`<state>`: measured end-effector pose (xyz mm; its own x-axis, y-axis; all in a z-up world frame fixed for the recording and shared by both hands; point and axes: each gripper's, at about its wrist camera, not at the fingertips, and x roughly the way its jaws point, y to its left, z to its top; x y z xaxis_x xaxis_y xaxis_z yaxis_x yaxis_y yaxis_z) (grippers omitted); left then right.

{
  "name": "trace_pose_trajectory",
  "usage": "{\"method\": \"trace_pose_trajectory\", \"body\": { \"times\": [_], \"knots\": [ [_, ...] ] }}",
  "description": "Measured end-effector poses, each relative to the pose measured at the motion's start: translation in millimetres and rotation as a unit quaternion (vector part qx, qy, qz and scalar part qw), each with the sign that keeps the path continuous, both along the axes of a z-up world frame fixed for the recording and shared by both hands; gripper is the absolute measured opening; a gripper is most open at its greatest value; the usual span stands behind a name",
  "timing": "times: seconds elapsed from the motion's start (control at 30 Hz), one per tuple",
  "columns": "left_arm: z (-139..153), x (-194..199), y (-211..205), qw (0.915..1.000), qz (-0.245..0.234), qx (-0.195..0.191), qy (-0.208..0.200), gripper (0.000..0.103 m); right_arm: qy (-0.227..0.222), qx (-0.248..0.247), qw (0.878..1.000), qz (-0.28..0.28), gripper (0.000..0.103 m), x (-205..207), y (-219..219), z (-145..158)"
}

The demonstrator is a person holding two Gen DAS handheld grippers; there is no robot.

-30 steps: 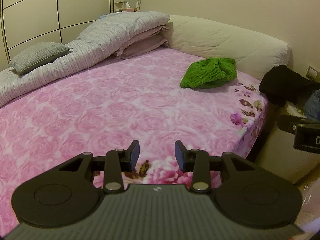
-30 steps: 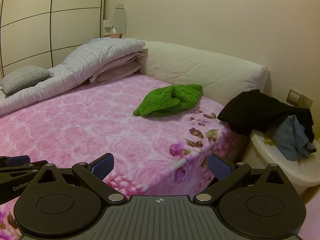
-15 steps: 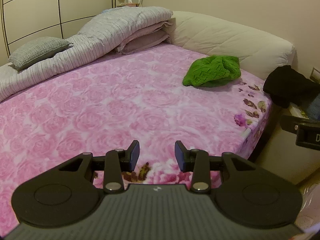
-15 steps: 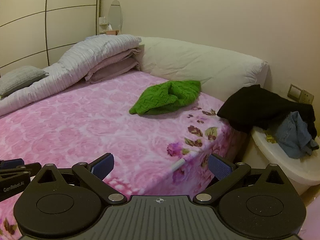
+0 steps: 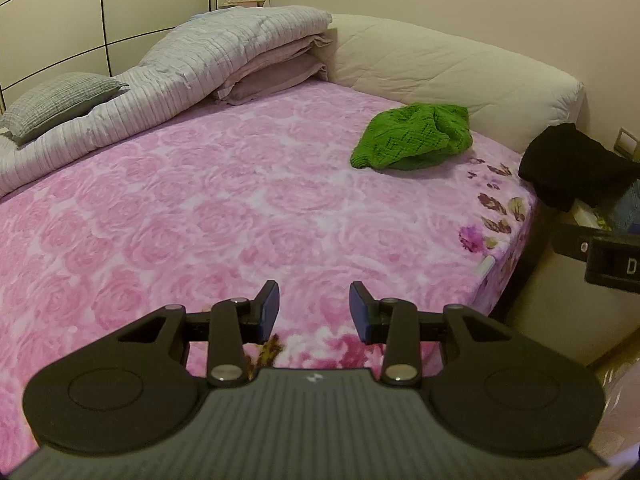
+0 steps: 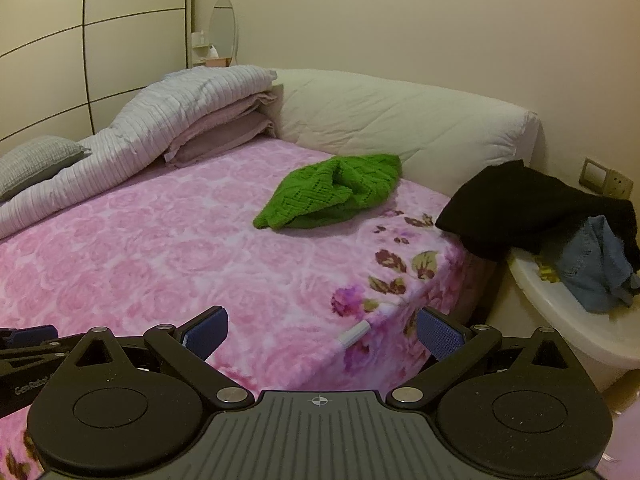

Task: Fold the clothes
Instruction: 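Move both grippers toward the green knitted sweater on the bed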

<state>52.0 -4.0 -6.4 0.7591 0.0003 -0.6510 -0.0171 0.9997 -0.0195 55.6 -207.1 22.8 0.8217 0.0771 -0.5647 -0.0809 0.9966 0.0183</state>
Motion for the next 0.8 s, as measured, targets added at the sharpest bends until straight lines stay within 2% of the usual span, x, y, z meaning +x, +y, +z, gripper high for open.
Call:
{"method": "trace_pose_trajectory", "body": {
  "times": [0.5, 0.8],
  "knots": [
    [-8.7, 18.5, -1.5, 0.9999, 0.000, -0.004, 0.016, 0.034, 0.011, 0.009, 1.000, 0.004, 0.103, 18.2, -0.4, -5.3],
    [-18.2, 42.2, -10.3, 0.9996, -0.013, -0.007, 0.026, 0.034, 0.013, 0.003, 1.000, 0.002, 0.103, 33.1, -6.0, -11.6]
  ]
}}
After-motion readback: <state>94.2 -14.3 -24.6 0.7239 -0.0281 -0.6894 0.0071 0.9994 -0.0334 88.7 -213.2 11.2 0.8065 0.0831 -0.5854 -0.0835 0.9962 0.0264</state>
